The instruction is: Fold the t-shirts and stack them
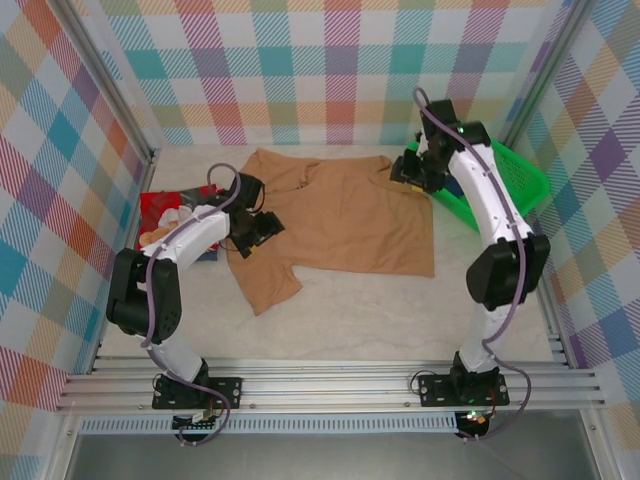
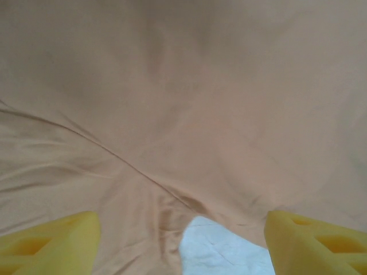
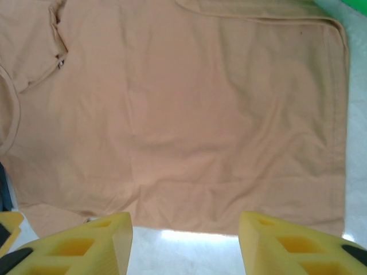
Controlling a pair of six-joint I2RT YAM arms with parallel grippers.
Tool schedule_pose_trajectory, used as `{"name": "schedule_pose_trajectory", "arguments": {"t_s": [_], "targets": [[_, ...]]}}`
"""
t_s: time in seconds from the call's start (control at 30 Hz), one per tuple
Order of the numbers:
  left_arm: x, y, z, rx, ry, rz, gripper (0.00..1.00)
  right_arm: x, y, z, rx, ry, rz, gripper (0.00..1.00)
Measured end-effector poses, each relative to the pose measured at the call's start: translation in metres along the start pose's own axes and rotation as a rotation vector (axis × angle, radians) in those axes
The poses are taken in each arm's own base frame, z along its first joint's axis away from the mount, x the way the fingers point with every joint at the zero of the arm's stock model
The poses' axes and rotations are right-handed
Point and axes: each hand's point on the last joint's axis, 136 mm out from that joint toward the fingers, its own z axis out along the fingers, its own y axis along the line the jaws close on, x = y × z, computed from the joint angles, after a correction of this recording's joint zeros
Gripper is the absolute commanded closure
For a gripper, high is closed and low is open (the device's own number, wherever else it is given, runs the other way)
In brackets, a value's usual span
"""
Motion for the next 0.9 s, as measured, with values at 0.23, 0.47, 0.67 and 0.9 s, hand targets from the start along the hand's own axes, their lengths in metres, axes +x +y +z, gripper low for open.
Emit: {"name": "schedule_pose_trajectory", "arguments": {"t_s": [0.23, 0.47, 0.67, 0.9], "targets": [[-0.003, 0.008, -0.015, 0.079, -0.095, 0.022, 0.29, 0.079, -0.049, 0.043, -0.016, 0.011, -0.004, 0.51], [0.01, 0.037, 0.0, 0.026, -0.071, 0.02, 0.51, 0.119, -0.11, 0.082, 0.048, 0.054, 0.207, 0.57], [0.028, 0.064, 0.013, -0.035, -0.031, 0.044, 0.6, 0.115, -0.152, 0.085, 0.087, 0.038, 0.389, 0.59], [0.057, 0.091, -0.004, -0.037, 0.004, 0.037, 0.57, 0.139, -0.166, 0.098, 0.089, 0.097, 0.467, 0.61]]}}
